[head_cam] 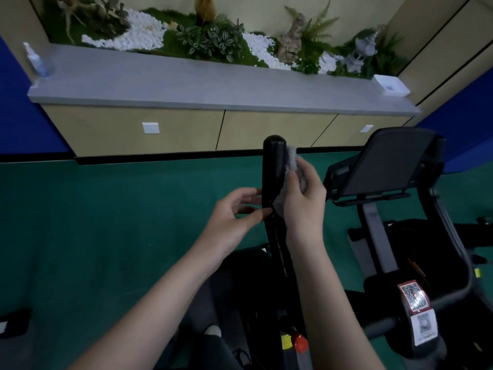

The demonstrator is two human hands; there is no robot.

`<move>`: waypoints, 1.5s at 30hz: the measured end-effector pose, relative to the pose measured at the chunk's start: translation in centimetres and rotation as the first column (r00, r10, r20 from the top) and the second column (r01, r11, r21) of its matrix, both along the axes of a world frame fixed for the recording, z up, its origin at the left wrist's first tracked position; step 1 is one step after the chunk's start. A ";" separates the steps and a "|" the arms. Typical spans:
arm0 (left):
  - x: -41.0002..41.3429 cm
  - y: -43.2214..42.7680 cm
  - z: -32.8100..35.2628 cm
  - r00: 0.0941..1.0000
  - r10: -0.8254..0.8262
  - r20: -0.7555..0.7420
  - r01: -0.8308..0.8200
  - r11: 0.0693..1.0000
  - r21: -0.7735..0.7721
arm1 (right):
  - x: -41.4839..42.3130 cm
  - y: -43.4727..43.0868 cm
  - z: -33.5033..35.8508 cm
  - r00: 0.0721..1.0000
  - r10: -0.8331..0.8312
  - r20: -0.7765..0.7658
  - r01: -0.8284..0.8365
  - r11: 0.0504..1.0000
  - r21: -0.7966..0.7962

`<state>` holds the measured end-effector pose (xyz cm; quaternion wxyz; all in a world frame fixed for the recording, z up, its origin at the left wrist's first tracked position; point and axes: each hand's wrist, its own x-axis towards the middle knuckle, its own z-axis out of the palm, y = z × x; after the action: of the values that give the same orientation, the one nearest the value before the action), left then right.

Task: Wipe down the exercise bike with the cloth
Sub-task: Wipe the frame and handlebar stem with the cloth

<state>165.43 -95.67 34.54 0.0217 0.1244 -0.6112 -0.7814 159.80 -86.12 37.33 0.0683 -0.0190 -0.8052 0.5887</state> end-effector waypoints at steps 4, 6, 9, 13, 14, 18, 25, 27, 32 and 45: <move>0.2 0.2 0.3 1.000 0.000 -0.010 0.000 1.000 0.024 | -2.6 -1.1 1.0 0.995 0.034 0.093 -0.012 0.973 -0.229; 0.3 0.2 0.2 1.000 0.000 -0.004 0.000 1.000 0.013 | -3.4 -1.0 1.2 0.978 0.128 0.165 -0.064 0.936 -0.346; 0.3 0.1 0.0 1.000 0.003 0.019 -0.003 1.000 -0.003 | -3.5 -0.3 1.0 0.957 0.208 0.203 -0.125 0.926 -0.357; 0.3 0.4 0.2 1.000 0.020 0.002 -0.020 1.000 -0.004 | -1.7 0.5 0.4 0.957 0.226 0.182 -0.190 0.962 -0.195; 0.3 0.5 0.3 1.000 0.020 -0.010 -0.021 1.000 -0.007 | -1.1 0.8 0.2 0.961 0.212 0.180 -0.192 0.974 -0.124; 0.3 0.6 0.5 1.000 0.014 -0.025 -0.014 1.000 -0.011 | 0.5 1.1 0.2 0.978 0.158 0.138 -0.166 0.985 0.049; 0.6 -0.1 0.4 0.999 -0.021 -0.026 0.021 1.000 -0.016 | 2.3 1.1 0.8 0.992 0.072 -0.099 -0.041 0.958 0.285; 0.4 -0.2 0.2 1.000 -0.016 -0.012 0.015 1.000 -0.015 | 3.7 2.3 0.3 0.994 0.079 -0.082 -0.048 0.943 0.330; 0.2 -0.4 0.0 1.000 -0.024 -0.010 0.023 1.000 -0.015 | 5.3 3.0 0.1 0.953 0.083 -0.292 0.032 0.929 0.369; -0.1 -0.5 -0.2 0.999 -0.031 -0.020 0.030 0.999 -0.042 | 3.9 2.6 1.3 0.877 0.356 -0.322 -0.121 0.814 0.568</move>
<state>165.35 -96.18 34.29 0.0186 0.1065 -0.6289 -0.7699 163.72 -83.48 38.63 0.1638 0.2293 -0.8986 0.3365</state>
